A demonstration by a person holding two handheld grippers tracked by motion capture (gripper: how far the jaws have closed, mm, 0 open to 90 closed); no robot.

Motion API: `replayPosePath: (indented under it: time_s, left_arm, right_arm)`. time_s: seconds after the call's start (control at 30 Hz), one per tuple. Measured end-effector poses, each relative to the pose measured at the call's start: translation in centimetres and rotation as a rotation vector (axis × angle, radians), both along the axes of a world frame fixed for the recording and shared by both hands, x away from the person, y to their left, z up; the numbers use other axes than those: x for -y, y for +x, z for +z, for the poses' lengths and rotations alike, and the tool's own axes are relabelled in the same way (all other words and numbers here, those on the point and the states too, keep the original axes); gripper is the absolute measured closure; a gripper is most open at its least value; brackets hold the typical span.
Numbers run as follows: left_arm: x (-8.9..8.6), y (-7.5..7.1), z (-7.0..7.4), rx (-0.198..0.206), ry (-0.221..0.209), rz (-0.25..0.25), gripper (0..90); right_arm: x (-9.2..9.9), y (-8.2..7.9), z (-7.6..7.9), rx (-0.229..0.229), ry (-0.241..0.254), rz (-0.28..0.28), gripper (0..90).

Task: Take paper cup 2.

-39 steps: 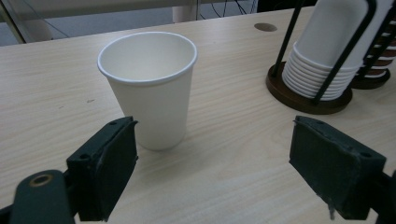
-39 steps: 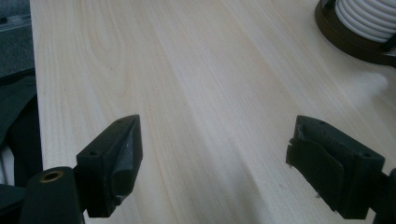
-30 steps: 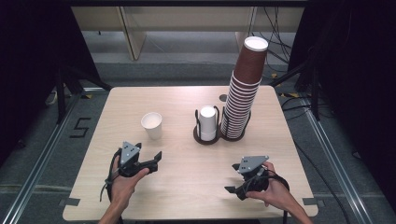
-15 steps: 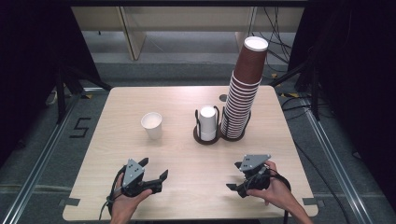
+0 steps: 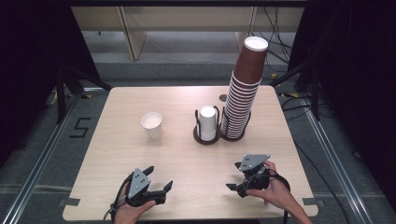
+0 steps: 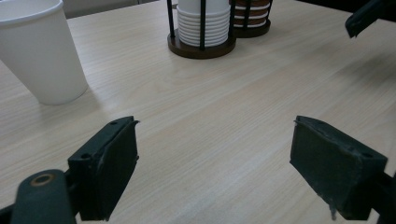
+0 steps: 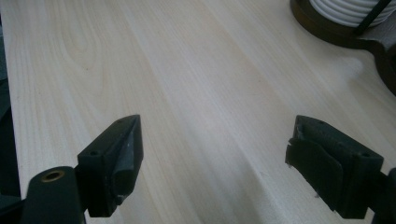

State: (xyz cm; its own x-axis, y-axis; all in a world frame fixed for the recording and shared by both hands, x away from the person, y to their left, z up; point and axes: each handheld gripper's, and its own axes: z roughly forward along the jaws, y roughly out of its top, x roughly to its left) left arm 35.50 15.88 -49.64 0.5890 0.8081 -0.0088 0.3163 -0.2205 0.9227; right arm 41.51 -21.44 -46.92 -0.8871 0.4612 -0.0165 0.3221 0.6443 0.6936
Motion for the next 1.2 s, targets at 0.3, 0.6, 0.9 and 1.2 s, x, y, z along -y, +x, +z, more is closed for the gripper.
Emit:
replayPosePath:
  time_s: [0.3, 0.6, 0.9, 1.2]
  left_arm:
    - [0.0, 0.1, -0.3, -0.009, 0.009, -0.01, 14.8]
    - [-0.2, 0.4, -0.5, -0.022, 0.003, -0.002, 14.8]
    - [-0.4, 0.7, -0.6, -0.024, -0.006, 0.013, 14.8]
    - [-0.5, 0.7, -0.7, -0.029, -0.006, 0.012, 14.8]
  right_arm:
    - [0.7, 0.3, 1.1, 0.024, 0.008, -0.037, 18.6]
    - [3.1, 1.4, 5.1, 0.093, 0.063, -0.171, 18.7]
    - [5.3, 3.6, 10.4, 0.18, 0.131, -0.245, 16.8]
    - [6.4, 6.1, 16.6, 0.219, 0.213, -0.335, 15.7]
